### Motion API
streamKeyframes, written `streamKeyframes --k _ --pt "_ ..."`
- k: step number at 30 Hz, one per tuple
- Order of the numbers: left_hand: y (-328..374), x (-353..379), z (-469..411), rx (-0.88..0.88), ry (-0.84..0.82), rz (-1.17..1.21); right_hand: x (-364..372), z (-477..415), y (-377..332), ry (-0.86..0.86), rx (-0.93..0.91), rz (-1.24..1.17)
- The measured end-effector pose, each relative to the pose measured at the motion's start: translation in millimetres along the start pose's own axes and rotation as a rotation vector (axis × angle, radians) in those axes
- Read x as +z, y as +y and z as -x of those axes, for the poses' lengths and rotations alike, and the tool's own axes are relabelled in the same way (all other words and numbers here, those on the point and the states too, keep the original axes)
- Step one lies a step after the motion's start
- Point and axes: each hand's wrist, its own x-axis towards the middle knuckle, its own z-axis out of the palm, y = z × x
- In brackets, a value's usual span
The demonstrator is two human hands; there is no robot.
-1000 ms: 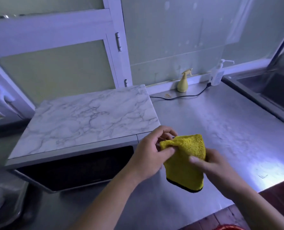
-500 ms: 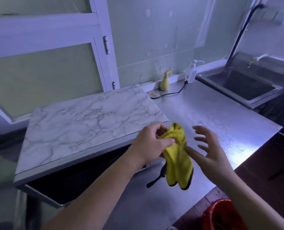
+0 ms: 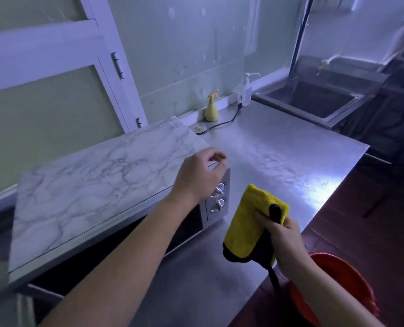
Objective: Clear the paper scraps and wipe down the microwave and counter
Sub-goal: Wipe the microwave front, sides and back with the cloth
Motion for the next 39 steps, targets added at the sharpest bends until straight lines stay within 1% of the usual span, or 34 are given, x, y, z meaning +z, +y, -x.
streamKeyframes --k 1,2,4,6,9,10,12,14,16,18,20,23,27,31,34,35,37,38,39 --pt "-10 -4 -13 0.025 0.024 -0.127 -4 -3 0 0.018 0.004 -0.009" --pt "-21 -7 -27 0.011 -0.01 -0.278 -7 -7 -1 0.029 -0.002 -0.014" --pt "-42 -7 -48 -0.095 -0.146 -0.564 -8 -20 -4 0.025 -0.043 0.02" --pt "-62 -4 -61 -0.184 -0.227 -0.702 -3 -34 -12 0.005 -0.148 0.092" --pt "-82 5 -63 -0.269 -0.219 -0.746 12 -54 -29 -0.093 -0.367 0.159" --pt "-85 8 -62 -0.279 -0.194 -0.763 18 -62 -30 -0.121 -0.462 0.212" --pt "-89 12 -62 -0.27 -0.16 -0.786 34 -80 -25 -0.122 -0.673 0.336" --pt "-90 12 -62 -0.253 -0.139 -0.793 51 -95 -11 -0.062 -0.845 0.427" --pt "-91 12 -62 -0.244 -0.115 -0.809 64 -104 6 0.037 -1.003 0.502" --pt "-90 13 -61 -0.234 -0.103 -0.822 72 -113 23 0.136 -1.133 0.507" --pt "-90 15 -62 -0.219 -0.09 -0.835 78 -121 36 0.194 -1.196 0.456" --pt "-89 16 -62 -0.22 -0.061 -0.824 83 -124 52 0.231 -1.166 0.414" --pt "-90 17 -61 -0.228 -0.047 -0.827 76 -124 87 0.2 -1.137 0.425" --pt "-90 18 -62 -0.231 -0.05 -0.836 62 -129 125 0.177 -1.022 0.437" --pt "-92 18 -62 -0.239 -0.043 -0.831 50 -128 146 0.132 -0.858 0.498" --pt "-92 18 -62 -0.239 -0.041 -0.833 47 -127 150 0.109 -0.765 0.516" --pt "-92 18 -62 -0.235 -0.038 -0.834 46 -127 153 0.055 -0.516 0.535" --pt "-92 18 -63 -0.236 -0.035 -0.831 46 -127 153 0.041 -0.419 0.543" --pt "-92 18 -64 -0.24 -0.03 -0.826 48 -128 153 0.043 -0.36 0.549"
